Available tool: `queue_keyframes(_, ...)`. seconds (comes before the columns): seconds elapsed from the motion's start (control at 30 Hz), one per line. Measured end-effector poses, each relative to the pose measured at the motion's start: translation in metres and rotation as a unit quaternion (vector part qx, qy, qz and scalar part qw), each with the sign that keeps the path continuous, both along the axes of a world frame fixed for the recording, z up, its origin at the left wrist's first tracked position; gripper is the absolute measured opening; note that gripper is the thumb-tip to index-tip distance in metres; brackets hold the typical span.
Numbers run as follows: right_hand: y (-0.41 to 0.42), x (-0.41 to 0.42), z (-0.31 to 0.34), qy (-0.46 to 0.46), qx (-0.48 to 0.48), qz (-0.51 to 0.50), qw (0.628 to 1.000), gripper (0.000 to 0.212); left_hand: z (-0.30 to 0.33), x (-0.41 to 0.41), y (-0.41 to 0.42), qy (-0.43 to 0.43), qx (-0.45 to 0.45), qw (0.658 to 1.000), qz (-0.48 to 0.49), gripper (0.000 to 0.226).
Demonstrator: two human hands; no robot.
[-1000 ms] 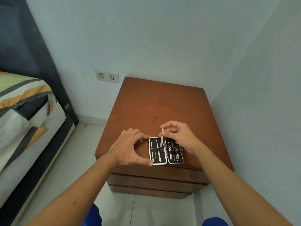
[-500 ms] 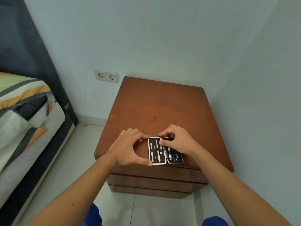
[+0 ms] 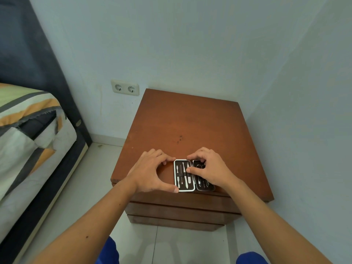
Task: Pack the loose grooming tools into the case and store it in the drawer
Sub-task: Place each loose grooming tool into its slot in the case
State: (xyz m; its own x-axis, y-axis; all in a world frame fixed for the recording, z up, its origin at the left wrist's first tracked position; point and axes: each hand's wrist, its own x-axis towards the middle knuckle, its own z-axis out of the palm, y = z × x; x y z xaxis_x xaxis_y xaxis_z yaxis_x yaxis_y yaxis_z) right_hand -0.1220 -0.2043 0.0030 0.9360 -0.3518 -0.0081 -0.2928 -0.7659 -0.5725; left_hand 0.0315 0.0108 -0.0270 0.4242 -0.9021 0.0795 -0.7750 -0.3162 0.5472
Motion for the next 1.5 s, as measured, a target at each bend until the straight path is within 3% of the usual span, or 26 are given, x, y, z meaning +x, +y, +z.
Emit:
queue_keyframes(0.23,-0.004,-0.016,0.003,0.050,-0.011,0.078,0.996,0.077,0.000,0.000,0.000,0.001,0.000,1.000,0.000,0.102)
queue_keyframes(0.6,-0.004,-0.017,0.002,0.051,-0.009,0.086,0.995,0.063,0.001,0.000,0.000,0.000,0.006,1.000,-0.001,0.102)
queue_keyframes(0.97,-0.002,-0.019,0.004,0.056,-0.003,0.078,0.995,0.067,0.001,0.000,0.000,0.003,0.011,1.000,-0.003,0.102)
queue_keyframes(1.07,0.000,-0.027,0.003,0.000,0.031,0.036,0.999,0.061,0.001,0.000,0.001,0.003,0.006,1.000,-0.003,0.102)
queue_keyframes(1.17,0.001,-0.046,0.000,-0.085,0.022,-0.104,0.991,0.047,0.001,0.000,0.001,0.007,0.002,1.000,-0.004,0.102)
queue_keyframes(1.27,0.001,-0.068,-0.010,-0.034,-0.016,-0.228,0.973,0.046,0.001,0.000,0.001,0.005,0.001,1.000,-0.004,0.103)
queue_keyframes(1.4,0.002,-0.076,-0.023,-0.023,0.083,-0.217,0.972,0.022,0.000,0.001,0.001,0.007,0.001,1.000,-0.004,0.103)
queue_keyframes(1.5,-0.001,-0.072,-0.014,-0.044,0.189,-0.195,0.961,0.025,-0.001,0.000,0.001,0.007,0.000,1.000,-0.001,0.104)
